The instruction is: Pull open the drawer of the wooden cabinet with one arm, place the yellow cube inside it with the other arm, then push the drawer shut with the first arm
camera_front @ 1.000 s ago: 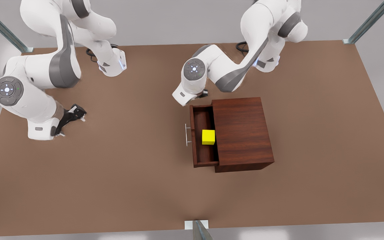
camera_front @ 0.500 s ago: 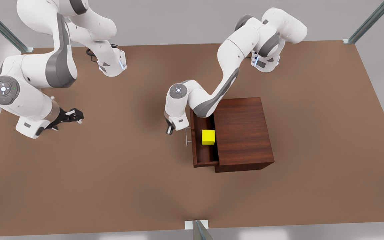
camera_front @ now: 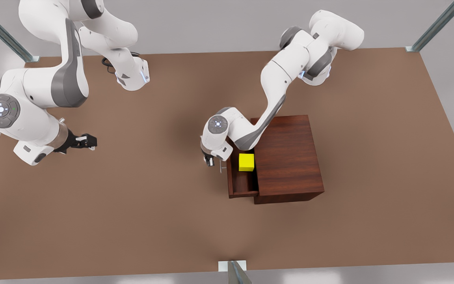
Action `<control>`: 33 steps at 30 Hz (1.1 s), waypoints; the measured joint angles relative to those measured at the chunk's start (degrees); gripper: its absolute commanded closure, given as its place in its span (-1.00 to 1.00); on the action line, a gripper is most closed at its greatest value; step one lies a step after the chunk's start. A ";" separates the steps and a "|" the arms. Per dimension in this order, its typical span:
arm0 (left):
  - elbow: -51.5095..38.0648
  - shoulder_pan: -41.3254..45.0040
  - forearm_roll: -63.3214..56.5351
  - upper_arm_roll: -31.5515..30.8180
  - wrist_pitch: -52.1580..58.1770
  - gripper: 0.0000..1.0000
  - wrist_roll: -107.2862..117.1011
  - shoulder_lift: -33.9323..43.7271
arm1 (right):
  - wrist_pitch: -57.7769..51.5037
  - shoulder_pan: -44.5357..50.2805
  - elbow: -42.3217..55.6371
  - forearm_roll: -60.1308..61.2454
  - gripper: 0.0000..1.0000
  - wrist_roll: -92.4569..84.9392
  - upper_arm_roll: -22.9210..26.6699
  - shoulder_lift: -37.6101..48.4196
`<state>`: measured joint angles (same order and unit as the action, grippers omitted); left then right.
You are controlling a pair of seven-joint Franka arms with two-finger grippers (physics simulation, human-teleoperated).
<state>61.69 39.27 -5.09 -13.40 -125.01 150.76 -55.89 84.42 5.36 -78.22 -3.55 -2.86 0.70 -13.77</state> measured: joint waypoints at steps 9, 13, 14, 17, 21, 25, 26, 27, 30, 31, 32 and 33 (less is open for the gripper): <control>3.26 -5.52 -0.31 -3.73 4.28 0.57 2.75 1.68 | 0.18 0.01 -0.03 0.01 -1.00 2.58 0.02 -0.16; 5.05 -6.63 -0.41 -4.13 5.45 0.57 3.16 3.81 | 0.18 0.00 -0.10 -0.04 -1.00 3.37 0.07 -0.18; 5.14 -6.84 -0.44 -4.16 5.75 0.57 3.21 4.00 | 0.17 0.00 -0.11 -0.05 -1.00 3.55 0.08 -0.18; 5.91 -7.65 -0.47 -4.16 6.71 0.57 3.25 4.62 | 0.16 0.00 -0.10 -0.07 -1.00 4.01 0.09 -0.23; 6.17 -8.41 -0.49 -4.21 8.23 0.57 3.19 5.23 | 0.16 0.00 -0.04 -0.08 -1.00 4.52 0.09 -0.43; 6.39 -8.92 -0.44 -4.25 9.56 0.57 3.04 5.72 | 0.04 0.00 -0.06 -0.15 -1.00 4.92 0.09 -0.45; 6.48 -9.25 -0.45 -4.41 9.88 0.57 3.00 5.83 | 0.02 0.00 -0.07 -0.17 -1.00 5.01 0.09 -0.45; 7.13 -9.75 -0.46 -4.56 10.26 0.57 2.91 6.33 | 0.00 0.00 -0.09 -0.19 -1.00 5.09 0.09 -0.46; 9.33 -12.70 -0.49 -5.58 11.17 0.57 2.32 7.71 | -0.02 0.00 -0.09 -0.23 -1.00 5.32 0.09 -0.52; 9.69 -13.58 -0.50 -5.74 11.56 0.57 2.01 8.14 | -0.01 0.00 -0.10 -0.23 -1.00 5.39 0.09 -0.53; 9.85 -14.16 -0.55 -5.93 11.84 0.57 1.69 8.36 | 0.00 0.00 -0.11 -0.24 -1.00 5.45 0.09 -0.57; 9.81 -14.36 -0.61 -6.58 11.75 0.57 1.43 8.48 | 0.01 0.00 -0.11 -0.24 -1.00 5.51 0.09 -0.60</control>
<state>71.50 24.91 -5.71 -19.99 -113.26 152.20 -47.42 84.43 5.36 -78.33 -3.80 2.65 0.78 -14.37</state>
